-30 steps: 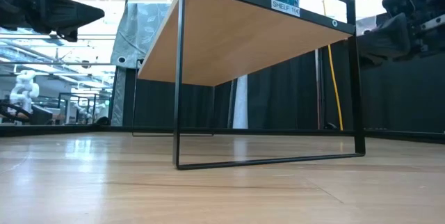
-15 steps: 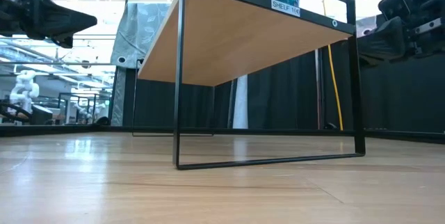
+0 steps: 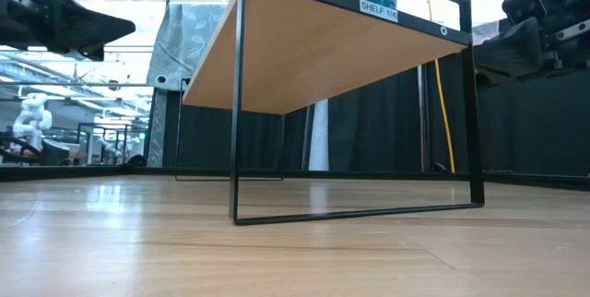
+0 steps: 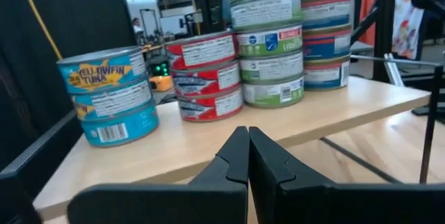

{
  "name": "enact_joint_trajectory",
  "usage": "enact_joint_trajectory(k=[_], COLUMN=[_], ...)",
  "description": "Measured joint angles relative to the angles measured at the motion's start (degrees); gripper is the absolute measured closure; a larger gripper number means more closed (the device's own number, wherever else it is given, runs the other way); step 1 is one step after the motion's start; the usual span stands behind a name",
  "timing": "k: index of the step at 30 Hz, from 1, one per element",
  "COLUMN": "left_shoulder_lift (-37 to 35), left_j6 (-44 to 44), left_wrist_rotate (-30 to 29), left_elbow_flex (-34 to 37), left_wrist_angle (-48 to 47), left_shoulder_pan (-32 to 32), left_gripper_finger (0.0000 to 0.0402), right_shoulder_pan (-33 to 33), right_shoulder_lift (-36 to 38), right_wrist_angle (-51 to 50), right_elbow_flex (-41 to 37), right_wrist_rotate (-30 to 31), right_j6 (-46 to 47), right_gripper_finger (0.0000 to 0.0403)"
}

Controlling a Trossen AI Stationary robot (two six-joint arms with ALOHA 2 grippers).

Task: Stack canned seafood by type on shelf
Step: Return to Home Position

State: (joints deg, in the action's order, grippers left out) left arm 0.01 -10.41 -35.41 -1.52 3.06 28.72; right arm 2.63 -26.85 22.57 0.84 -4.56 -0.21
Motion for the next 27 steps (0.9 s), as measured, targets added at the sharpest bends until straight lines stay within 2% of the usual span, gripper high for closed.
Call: enact_joint_trajectory(k=[20,27], left_shoulder_lift=[0.1,0.4], left_j6=[1.5,3.7], left_wrist_rotate=[27.5,32.2], left_elbow_flex=[1.1,1.1], left_wrist_angle=[2.2,-1.6], left_shoulder_pan=[-22.0,-26.8], left_gripper_finger=[0.0402,0.0402], right_shoulder_pan=[0.0,-0.7], right_shoulder_lift=[-0.1,-0.2], right_wrist_angle=[4.2,1.3], right_elbow_flex=[0.0,0.0], right_wrist_rotate=[-3.1,-3.2], right_j6=[1.0,1.0], right_gripper_finger=[0.0403,0.0403])
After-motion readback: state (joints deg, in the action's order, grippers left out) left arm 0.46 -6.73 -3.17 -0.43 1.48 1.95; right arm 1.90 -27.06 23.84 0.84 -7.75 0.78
